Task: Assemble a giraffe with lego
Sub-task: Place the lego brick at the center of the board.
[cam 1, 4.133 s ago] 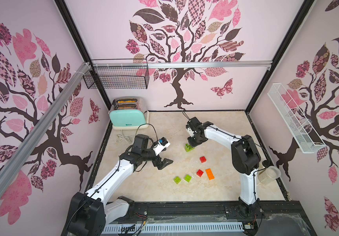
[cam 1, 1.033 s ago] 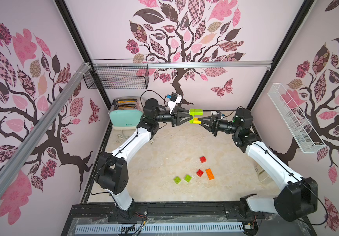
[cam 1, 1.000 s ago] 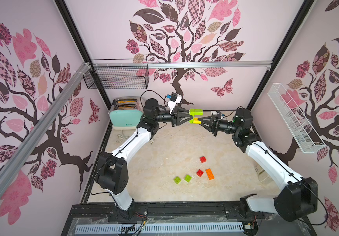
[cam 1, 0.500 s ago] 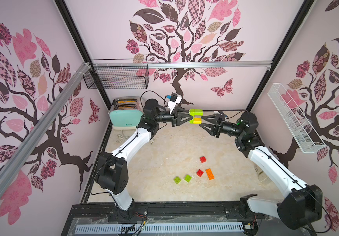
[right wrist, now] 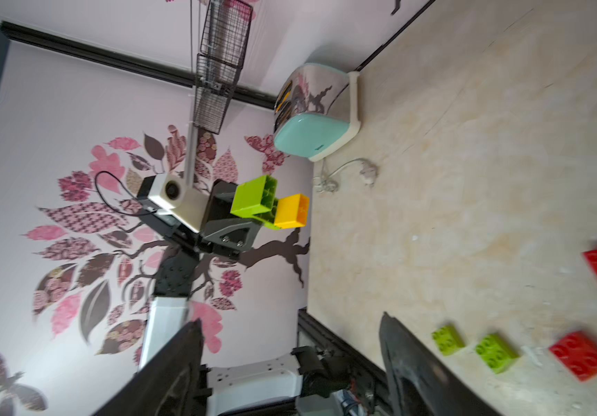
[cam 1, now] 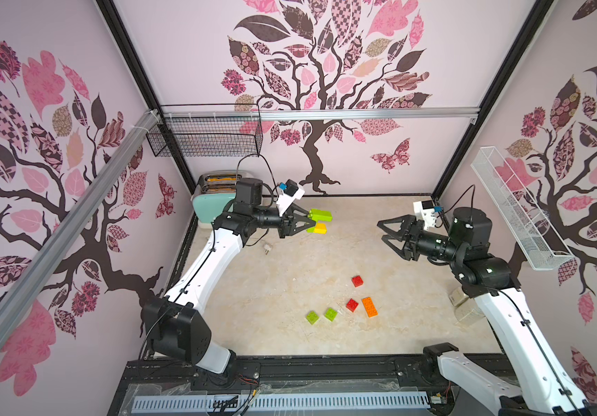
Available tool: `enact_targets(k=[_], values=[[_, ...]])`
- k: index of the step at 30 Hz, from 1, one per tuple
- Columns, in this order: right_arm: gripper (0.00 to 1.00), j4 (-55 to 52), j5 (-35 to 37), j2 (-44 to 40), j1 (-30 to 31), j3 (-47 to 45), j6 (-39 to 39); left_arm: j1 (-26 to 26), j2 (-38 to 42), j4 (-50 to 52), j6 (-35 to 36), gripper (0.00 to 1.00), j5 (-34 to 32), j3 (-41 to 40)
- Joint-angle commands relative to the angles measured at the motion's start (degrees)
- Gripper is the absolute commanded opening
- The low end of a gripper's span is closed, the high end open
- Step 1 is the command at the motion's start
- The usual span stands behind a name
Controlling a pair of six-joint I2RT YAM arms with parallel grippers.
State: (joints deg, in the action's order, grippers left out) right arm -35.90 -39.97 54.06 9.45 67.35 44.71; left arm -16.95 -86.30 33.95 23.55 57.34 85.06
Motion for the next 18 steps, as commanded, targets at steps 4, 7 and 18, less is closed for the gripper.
enact_targets(k=[4, 7, 18], values=[[0.84, -16.58, 21.19, -5.79, -0.06, -0.58, -24.09, -0.46, -2.1, 35.47, 26.47, 0.21, -11.28, 7.59], [0.85, -17.08, 28.09, -10.05, -0.09, -3.74, -29.39, -1.81, -2.86, 39.88, 30.63, 0.2, -18.39, 8.0], [0.9, -13.38, 40.45, -27.19, -0.1, -17.73, -40.15, -9.08, -10.35, 43.74, 36.14, 0.2, -31.03, 12.14]])
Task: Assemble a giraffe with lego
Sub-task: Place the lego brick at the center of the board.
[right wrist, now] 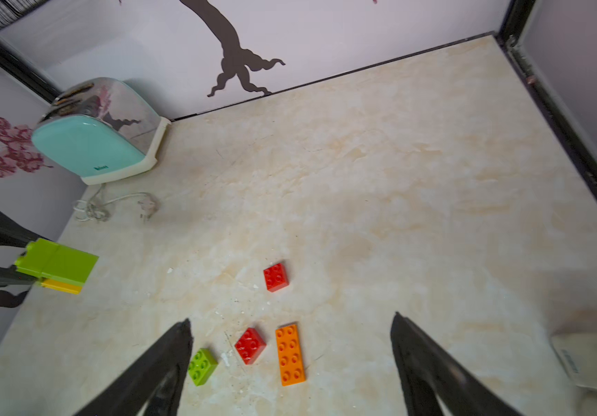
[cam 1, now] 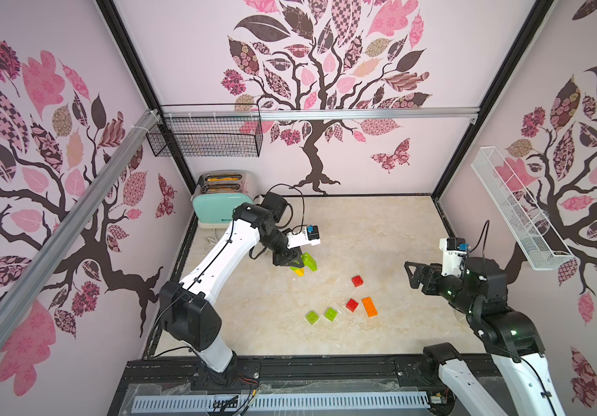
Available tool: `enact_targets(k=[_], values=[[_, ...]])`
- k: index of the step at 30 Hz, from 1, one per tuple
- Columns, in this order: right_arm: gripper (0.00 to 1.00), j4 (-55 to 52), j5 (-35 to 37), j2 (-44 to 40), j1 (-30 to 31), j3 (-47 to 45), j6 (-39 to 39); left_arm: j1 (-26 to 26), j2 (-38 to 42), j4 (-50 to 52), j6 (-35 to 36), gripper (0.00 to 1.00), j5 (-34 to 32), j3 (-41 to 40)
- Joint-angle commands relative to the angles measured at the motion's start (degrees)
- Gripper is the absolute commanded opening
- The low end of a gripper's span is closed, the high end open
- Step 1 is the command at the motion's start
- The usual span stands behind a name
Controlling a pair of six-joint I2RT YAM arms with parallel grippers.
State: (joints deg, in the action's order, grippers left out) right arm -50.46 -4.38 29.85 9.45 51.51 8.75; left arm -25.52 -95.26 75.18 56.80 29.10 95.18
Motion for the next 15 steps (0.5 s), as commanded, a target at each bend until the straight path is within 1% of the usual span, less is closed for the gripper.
enact_targets(k=[1, 3, 5, 10, 15], values=[[0.9, 1.06, 4.69, -4.4, -0.08, -2.93, -5.06, -0.97, -2.06, 2.42, 3.66, 0.2, -3.35, 2.19], [0.91, 0.77, 6.2, -6.55, -0.05, -3.88, -5.2, -2.07, -3.26, 1.46, 5.04, 0.2, -4.73, 1.86], [0.95, 1.22, 7.57, -8.41, -0.04, -4.41, -5.17, -3.3, -4.97, 0.53, 6.62, 0.2, -6.87, 1.71], [0.99, 1.57, 9.39, -10.29, 0.48, -4.71, -4.79, -6.52, -10.3, -0.95, 9.72, 0.2, -11.96, 2.95], [0.99, 1.23, 10.87, -13.14, 0.97, -5.08, -4.29, -9.31, -14.49, -3.89, 11.47, 0.2, -15.4, 4.67]])
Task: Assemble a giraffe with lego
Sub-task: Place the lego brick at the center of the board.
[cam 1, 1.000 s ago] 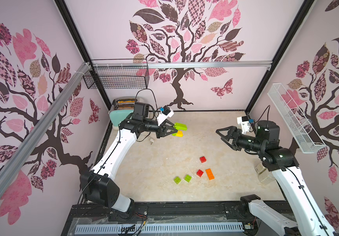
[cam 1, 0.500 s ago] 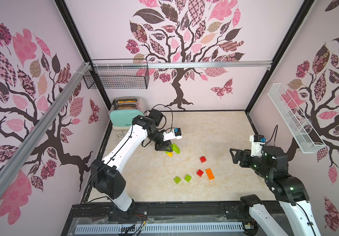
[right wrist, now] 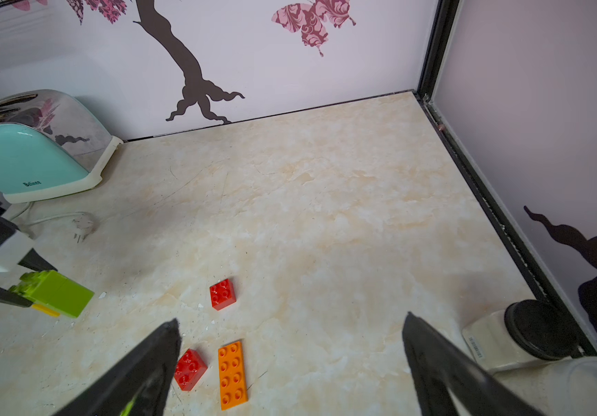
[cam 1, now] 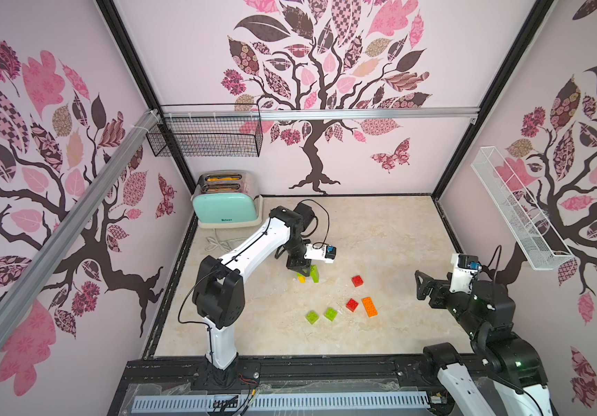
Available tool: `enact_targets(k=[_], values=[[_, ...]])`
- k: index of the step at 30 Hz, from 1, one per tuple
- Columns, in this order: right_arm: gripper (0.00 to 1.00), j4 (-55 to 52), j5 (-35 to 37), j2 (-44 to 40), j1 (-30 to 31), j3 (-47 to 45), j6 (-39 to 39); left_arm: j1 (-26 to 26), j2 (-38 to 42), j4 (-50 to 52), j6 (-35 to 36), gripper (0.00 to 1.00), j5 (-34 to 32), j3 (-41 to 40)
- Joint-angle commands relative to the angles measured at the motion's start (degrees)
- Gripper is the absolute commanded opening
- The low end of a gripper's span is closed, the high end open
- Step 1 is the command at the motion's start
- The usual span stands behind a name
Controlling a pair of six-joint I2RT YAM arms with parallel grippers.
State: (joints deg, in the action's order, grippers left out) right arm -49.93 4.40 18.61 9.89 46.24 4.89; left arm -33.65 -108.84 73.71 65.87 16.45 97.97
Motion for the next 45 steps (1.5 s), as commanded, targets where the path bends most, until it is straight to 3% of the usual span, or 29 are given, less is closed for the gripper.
enact_targets(k=[1, 8, 18, 24, 31, 33, 40, 45], values=[[1.0, 0.55, 2.22, -2.58, 0.49, 0.26, -0.32, -1.69, -1.42, -3.32, 2.95, 0.2, -3.06, 1.73], [1.0, 0.78, 0.0, -4.04, 0.53, 0.04, -1.06, -3.09, -2.4, -14.26, 12.13, 0.22, -3.98, -4.23], [1.0, 0.63, 0.43, -4.9, 0.48, -0.05, -0.93, -4.56, -8.42, -9.86, 18.63, 0.2, -4.76, -1.45], [0.99, 0.65, 0.57, -4.76, 0.5, -0.07, -0.84, -5.13, -10.76, -9.15, 19.34, 0.19, -5.86, -0.41], [0.99, 0.73, 0.21, -4.67, 0.53, -0.05, -1.01, -6.11, -10.32, -13.95, 19.6, 0.2, -6.31, -4.71], [1.0, 0.8, -0.4, -4.3, 0.45, -0.02, -1.19, -6.35, -10.32, -14.65, 19.76, 0.26, -6.74, -5.43], [0.99, 0.56, -0.37, -2.6, 0.48, 0.24, -1.02, -6.63, -7.75, -16.36, 20.57, 0.66, -6.67, -6.92], [1.0, 0.48, -0.85, -1.59, 0.5, 0.43, -0.97, -6.61, -3.35, -16.79, 20.99, 0.79, -6.25, -7.82]])
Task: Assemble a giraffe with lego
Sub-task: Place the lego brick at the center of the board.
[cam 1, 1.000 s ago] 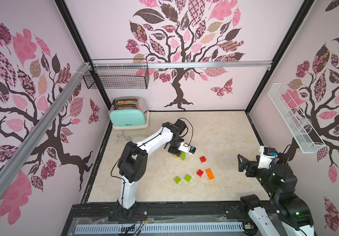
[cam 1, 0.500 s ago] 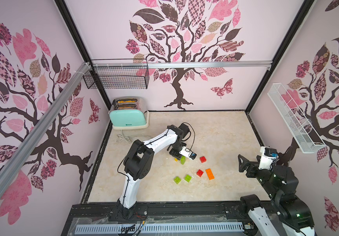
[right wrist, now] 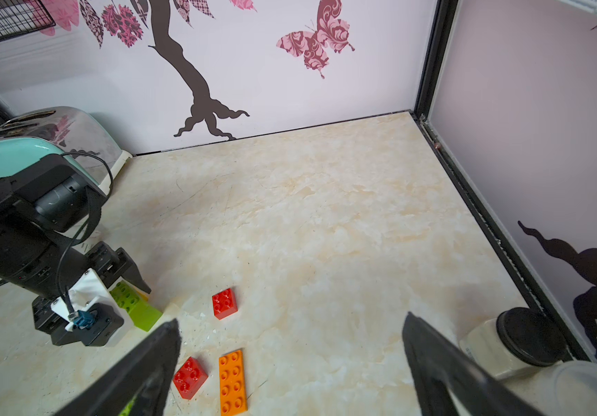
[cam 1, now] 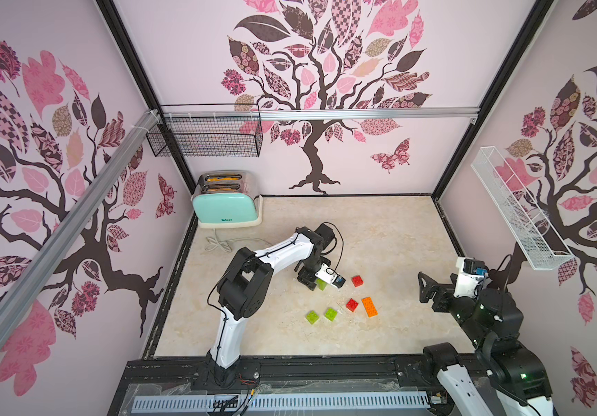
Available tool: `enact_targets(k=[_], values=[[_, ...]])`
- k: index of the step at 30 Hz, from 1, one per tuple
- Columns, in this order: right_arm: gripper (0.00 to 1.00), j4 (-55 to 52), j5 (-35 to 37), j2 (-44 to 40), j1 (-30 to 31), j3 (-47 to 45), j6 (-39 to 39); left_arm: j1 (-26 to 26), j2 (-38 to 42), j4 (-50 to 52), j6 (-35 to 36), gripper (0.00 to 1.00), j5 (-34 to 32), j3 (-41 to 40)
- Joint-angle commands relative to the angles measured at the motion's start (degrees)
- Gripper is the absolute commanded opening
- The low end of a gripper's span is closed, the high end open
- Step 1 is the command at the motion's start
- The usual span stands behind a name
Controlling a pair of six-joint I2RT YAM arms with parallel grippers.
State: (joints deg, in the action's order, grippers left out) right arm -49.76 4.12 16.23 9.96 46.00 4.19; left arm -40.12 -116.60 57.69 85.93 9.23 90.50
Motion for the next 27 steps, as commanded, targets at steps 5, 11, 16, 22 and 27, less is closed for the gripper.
enact_targets(k=[5, 11, 16, 22, 27], values=[[1.0, 0.16, 0.0, 0.49, 0.43, 0.68, -0.05, -0.05, 11.25, -1.13, -0.72, 0.93, 1.88, -3.92], [1.0, 0.19, -0.52, 1.58, 0.42, 0.77, -0.25, -0.02, 21.28, -2.15, -5.78, 0.97, 3.5, -10.51], [1.0, 0.29, -1.53, 4.14, 0.49, 0.99, -0.59, 0.44, 31.9, -4.91, -15.65, 0.98, 5.0, -16.76], [1.0, 0.71, -5.23, 7.45, 1.24, 1.5, -1.88, 2.33, 43.83, -5.75, -33.0, 0.98, 9.74, -23.98], [1.0, 1.04, -8.26, 12.21, 2.32, 2.08, -2.77, 5.31, 51.99, -9.8, -46.54, 0.98, 12.59, -31.43]])
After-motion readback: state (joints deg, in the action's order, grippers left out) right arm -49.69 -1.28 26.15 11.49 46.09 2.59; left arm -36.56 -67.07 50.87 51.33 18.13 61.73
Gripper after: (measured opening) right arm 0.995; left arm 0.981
